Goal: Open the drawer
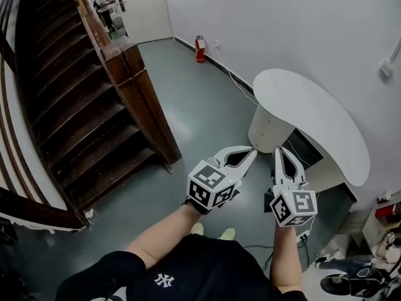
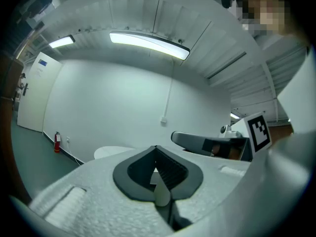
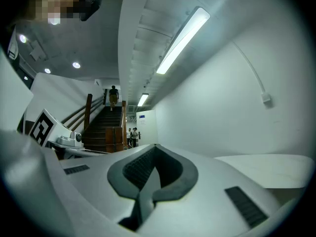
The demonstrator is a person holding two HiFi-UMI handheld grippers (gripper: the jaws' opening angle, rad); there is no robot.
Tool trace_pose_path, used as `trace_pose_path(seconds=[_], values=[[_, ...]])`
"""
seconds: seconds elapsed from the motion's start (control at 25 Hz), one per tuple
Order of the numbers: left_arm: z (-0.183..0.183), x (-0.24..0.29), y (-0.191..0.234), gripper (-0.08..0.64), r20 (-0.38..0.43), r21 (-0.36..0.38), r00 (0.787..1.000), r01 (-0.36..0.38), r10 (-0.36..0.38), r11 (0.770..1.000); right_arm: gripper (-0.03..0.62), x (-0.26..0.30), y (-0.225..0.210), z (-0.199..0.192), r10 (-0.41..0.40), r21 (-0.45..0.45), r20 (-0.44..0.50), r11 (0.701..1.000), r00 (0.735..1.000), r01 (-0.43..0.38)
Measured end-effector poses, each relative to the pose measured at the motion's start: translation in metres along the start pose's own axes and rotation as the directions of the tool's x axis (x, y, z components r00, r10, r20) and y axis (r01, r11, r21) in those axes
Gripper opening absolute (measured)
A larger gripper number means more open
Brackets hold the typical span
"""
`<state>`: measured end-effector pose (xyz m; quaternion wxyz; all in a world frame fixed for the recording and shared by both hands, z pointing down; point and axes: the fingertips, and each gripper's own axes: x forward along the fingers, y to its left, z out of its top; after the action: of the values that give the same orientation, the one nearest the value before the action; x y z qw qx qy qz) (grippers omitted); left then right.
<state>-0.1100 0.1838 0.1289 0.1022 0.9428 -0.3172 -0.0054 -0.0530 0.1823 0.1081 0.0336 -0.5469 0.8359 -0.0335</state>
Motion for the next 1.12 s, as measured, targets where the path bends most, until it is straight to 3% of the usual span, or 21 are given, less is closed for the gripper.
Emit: trace_pose_path(seconds=[0.48,1.12], values=[[-0.010,0.013,0.003,0.008,-0.018,-0.008,1.000,-0.017,0.017,1.000,0.015,-0.007,-0.025,-0.006,-0.008,0.110,0.033,0.994,0.999,0.004],[-0.032,0.070,-0.029,0.008,-0.051,0.005,0.998,-0.040,0.040,0.999,0.015,-0.037,-0.089,-0.025,-0.022,0.134,0.020,0.991,1.000,0.019]])
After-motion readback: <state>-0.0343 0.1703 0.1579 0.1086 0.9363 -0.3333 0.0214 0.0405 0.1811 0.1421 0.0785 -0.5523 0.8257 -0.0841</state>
